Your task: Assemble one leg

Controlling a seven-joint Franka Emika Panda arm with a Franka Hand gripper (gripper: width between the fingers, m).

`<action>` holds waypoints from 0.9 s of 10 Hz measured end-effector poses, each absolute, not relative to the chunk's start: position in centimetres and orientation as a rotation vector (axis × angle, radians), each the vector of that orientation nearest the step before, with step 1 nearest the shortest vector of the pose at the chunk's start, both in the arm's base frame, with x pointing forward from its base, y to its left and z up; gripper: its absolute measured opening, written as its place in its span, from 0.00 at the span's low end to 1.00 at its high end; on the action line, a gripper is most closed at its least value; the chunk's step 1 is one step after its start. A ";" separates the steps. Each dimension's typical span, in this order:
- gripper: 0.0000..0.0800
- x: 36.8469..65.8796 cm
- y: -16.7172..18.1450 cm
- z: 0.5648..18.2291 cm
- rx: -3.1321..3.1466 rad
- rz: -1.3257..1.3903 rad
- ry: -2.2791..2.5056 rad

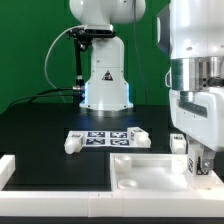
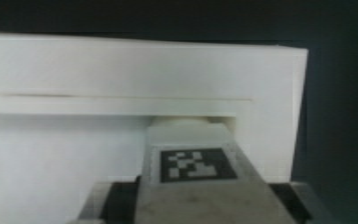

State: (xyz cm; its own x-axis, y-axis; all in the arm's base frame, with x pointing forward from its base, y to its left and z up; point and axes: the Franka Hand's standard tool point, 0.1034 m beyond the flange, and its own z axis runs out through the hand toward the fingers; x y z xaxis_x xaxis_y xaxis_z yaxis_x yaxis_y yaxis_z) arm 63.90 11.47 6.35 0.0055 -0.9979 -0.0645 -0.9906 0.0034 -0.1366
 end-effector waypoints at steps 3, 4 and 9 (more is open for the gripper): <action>0.36 63.9 11.4 6.4 -2.120 -0.077 2.121; 0.60 64.3 11.2 6.8 -2.344 -0.097 1.882; 0.81 64.6 11.0 6.9 -2.714 -0.173 1.304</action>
Offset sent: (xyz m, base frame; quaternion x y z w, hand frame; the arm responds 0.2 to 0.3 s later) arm 0.0140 0.0056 0.0165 -0.0317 -0.0488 -0.4007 0.9144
